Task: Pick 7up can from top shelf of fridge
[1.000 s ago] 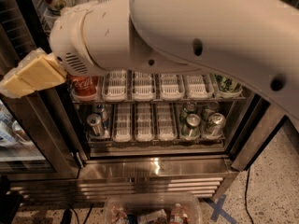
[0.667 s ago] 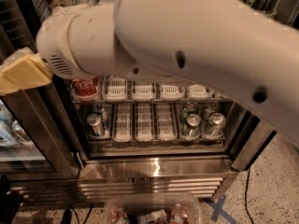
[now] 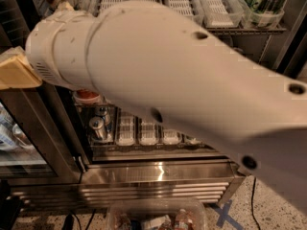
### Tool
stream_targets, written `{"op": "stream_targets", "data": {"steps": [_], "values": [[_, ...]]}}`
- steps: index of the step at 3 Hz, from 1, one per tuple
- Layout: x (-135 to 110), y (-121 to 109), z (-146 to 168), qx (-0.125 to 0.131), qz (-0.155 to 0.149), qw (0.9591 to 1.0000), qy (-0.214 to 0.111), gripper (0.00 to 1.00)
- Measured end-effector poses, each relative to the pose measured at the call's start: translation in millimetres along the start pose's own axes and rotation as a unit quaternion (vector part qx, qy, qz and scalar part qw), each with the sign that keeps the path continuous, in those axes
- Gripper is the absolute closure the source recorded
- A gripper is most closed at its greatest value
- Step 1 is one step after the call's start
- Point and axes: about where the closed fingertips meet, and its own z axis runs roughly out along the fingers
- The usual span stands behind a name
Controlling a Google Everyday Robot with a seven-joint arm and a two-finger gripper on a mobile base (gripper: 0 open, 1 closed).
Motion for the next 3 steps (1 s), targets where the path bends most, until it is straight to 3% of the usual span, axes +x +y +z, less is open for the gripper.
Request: {"op": "stream_targets", "data": {"steps": [1,2,3], "values": [[17,-24,-3,0.030,0.006,0.9995,0.006,0.00],[34,-44,1,0.044,0.030,0.9986,0.008,0.00],[36,-53,17,0.042,0.054,0.9976,-0.005,0.00]]}}
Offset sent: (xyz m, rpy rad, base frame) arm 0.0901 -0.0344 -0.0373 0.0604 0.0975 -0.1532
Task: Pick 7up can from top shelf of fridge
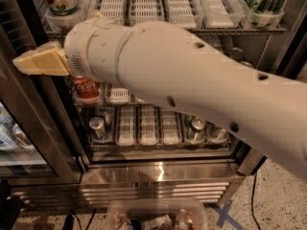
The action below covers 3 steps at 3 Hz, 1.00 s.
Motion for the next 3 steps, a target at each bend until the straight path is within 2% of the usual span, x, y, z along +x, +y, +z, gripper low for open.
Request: {"op": "stream_targets", "data": {"steps": [1,2,3], "values": [[-15,2,16,0.004,0.023,0.9993,-0.029,0.00],[-25,3,21,0.016,0.010,0.9987,-0.046,0.00],[-25,3,21,0.016,0.010,0.9987,-0.046,0.00]]}}
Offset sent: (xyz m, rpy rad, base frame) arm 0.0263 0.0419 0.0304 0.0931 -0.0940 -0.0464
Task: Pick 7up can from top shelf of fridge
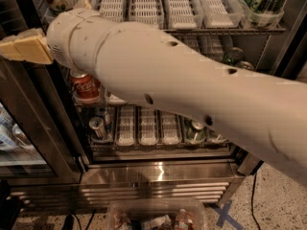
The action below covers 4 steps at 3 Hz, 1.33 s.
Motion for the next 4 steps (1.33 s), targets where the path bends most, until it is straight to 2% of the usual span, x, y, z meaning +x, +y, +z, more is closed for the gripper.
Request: {"op": "stream_targets", "data": {"steps": [1,2,3,4], "values": [[-4,-10,-3,0.016,-0.007,0.9998,-0.008,0.00],[-3,-47,-16,0.073,-0.034,0.9966,-0.020,0.00],[-3,-73,-24,0.127,-0.060,0.9896,-0.028,0.17],[-8,-77,-16,0.145,-0.070,0.9864,-0.033,0.10]]}}
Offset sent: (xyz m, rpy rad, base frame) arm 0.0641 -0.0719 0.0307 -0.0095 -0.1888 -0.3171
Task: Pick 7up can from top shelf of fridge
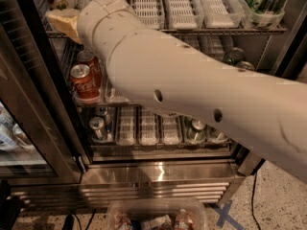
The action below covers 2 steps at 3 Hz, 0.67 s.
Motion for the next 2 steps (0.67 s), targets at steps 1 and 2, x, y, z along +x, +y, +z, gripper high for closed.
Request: {"op": "stream_targets", "data": {"steps": [1,2], "values": [[-1.6,0.3,-0.4,0.001,-0.005,1.0000,0.000,0.00],[-1.9,5.9,-4.5,0.010,0.009,0.9999,0.000,0.00]]}}
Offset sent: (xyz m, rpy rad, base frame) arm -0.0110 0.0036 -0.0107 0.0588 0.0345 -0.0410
